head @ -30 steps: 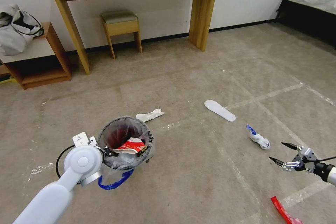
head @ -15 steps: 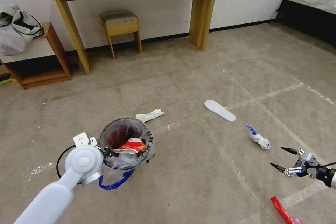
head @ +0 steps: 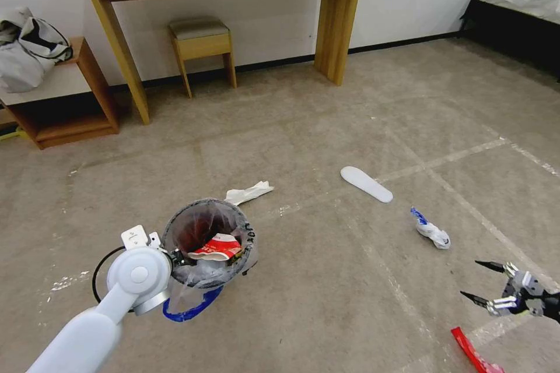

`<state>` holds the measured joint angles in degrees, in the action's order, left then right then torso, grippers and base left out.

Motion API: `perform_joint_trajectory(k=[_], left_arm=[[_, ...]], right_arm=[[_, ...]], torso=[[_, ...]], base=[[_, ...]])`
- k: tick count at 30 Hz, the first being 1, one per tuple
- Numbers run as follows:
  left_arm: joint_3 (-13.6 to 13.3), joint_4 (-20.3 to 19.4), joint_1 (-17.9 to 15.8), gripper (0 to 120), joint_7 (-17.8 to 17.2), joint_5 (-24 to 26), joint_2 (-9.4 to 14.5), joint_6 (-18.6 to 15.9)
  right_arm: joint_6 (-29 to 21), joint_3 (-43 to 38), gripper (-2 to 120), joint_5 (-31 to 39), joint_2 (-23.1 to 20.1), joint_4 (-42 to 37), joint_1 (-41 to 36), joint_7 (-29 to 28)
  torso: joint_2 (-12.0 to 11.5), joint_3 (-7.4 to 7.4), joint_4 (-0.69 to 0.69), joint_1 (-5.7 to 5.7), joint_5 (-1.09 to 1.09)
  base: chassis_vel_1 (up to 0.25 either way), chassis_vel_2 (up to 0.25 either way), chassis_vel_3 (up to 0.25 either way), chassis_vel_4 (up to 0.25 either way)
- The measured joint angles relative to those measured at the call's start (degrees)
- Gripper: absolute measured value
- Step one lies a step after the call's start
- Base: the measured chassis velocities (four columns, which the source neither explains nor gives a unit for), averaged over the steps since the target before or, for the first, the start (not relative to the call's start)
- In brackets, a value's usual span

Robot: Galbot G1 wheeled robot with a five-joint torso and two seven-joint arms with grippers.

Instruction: Pick up the trash bin and place the garbage on the floor into it.

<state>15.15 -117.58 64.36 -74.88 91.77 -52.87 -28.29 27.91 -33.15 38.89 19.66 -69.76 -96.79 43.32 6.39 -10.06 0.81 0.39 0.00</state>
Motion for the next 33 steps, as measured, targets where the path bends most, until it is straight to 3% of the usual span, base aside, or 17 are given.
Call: perform_joint_trajectory(k=[15,26,33], left_arm=[[-1.1,1.2,-0.1,0,0.2,-1.3,-1.8,-0.1],[-1.3,1.7,-0.5,0,0.2,-1.4,-1.5,-0.4],[-1.4,1.9,-0.7,0,0.2,-1.4,-1.5,-0.4]], right_arm=[[4.9,4.4,100,-6.5,3.4,19.0,3.7,0.3],[0.5,-3.0,100,-6.2,3.7,12.7,-9.5,-2.7],[-0.7,-3.9,100,-8.5,5.9,12.9,-12.3,-6.2]], torso=[[0.0,0.0,0.02,0.0,0.04],[0.0,0.0,0.0,0.0,-0.03],[0.0,0.0,0.0,0.0,-0.01]], base=[[0.0,0.0,0.0,0.0],[0.0,0.0,0.0,0.0],[0.0,0.0,0.0,0.0]])
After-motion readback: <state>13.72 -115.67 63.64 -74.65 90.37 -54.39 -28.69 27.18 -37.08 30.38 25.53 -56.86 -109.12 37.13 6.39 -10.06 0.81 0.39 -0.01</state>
